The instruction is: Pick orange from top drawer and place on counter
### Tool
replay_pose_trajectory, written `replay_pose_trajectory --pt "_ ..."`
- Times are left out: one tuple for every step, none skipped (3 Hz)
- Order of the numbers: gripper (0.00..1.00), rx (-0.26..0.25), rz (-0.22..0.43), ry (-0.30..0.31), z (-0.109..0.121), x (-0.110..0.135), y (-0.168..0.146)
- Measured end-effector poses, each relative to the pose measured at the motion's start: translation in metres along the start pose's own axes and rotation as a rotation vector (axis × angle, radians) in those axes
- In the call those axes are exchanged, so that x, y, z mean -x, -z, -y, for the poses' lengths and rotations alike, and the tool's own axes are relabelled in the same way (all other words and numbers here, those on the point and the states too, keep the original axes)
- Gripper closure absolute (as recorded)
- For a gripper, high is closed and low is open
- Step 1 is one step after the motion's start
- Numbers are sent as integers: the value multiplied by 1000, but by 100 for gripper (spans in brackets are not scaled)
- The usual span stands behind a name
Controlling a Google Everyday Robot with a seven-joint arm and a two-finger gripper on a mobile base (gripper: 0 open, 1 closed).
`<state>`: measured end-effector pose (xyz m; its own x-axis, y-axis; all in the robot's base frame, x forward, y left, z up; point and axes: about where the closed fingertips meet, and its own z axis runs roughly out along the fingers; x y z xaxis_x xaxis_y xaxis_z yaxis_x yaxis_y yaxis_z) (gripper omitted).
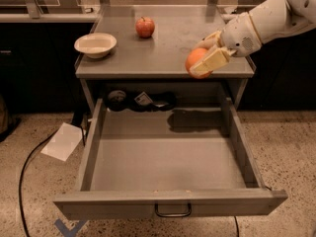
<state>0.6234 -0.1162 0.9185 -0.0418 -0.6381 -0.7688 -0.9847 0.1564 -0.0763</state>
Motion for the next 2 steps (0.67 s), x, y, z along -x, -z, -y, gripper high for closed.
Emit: replay_pose_trajectory --pt "100 -18 -40 44 25 4 -6" --pt "100 -77 -140 65 74 1 -19"
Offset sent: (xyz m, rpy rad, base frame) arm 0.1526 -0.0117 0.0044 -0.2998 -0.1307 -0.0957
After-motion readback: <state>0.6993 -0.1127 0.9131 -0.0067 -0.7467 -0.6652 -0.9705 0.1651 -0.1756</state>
